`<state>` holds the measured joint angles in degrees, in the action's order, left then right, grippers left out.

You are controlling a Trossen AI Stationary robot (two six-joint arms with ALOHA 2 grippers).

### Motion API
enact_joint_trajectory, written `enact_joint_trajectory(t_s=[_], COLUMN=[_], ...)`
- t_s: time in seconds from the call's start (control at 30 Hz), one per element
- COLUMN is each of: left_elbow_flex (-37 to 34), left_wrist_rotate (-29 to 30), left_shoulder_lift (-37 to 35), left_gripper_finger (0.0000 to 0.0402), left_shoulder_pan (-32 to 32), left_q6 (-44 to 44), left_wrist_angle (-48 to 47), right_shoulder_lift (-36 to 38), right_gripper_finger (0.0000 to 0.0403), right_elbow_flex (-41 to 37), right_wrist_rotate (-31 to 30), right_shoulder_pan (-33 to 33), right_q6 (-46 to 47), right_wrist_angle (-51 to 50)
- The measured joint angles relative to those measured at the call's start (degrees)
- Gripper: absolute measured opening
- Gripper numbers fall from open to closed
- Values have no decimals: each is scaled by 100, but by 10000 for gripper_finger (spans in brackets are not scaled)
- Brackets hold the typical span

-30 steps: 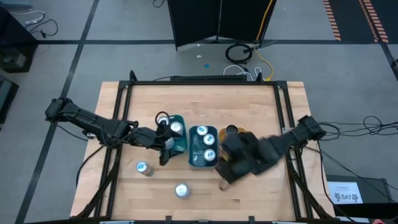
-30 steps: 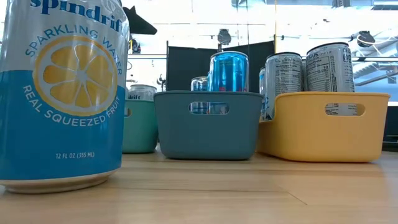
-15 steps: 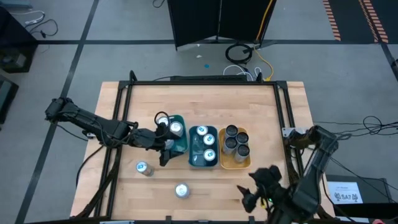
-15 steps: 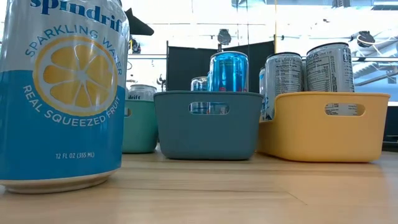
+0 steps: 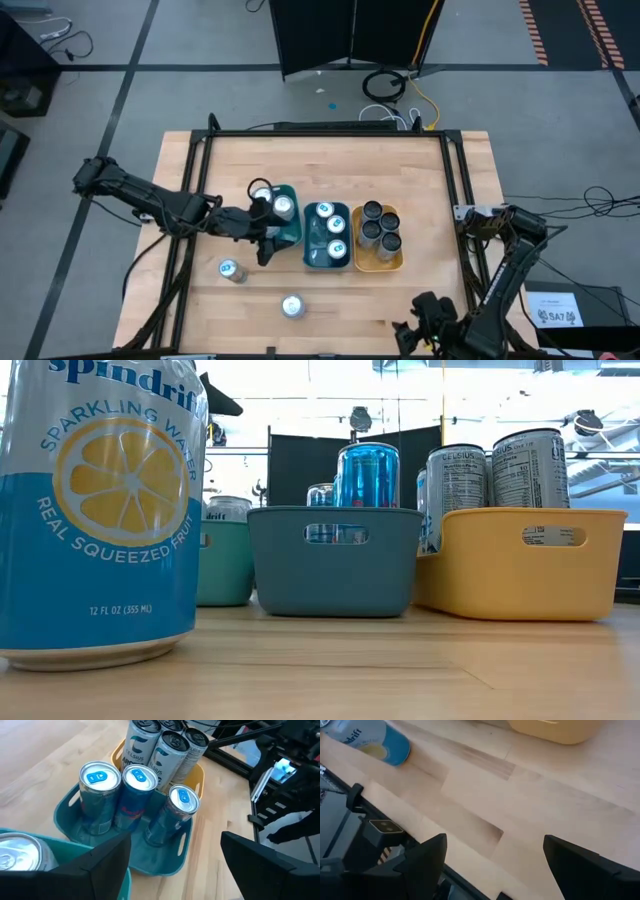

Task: Sort soda cans
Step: Adjust the green bin

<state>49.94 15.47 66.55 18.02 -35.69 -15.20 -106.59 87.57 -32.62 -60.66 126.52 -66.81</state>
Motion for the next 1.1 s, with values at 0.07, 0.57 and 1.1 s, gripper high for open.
enact_joint_trajectory(t_s=[0.07, 0.57, 1.1], left_elbow_flex=[174, 1027, 1027], left_wrist_rotate=[16, -194, -95], left_shoulder_lift=[57, 1561, 2434], left_gripper_finger=[316, 315, 314], left_shoulder_pan=[0, 13, -76], left_q6=[11, 511, 1229], left_wrist_angle=[-360, -2115, -2275], right_shoulder_lift=[0, 0, 4], right_gripper_finger=[322, 322, 322], right_elbow_flex=[-40, -42, -42], right_wrist_rotate=[-3, -20, -27], right_shoulder_pan=[0, 2, 2], right_q6=[13, 9, -5], right_wrist_angle=[23, -93, -93])
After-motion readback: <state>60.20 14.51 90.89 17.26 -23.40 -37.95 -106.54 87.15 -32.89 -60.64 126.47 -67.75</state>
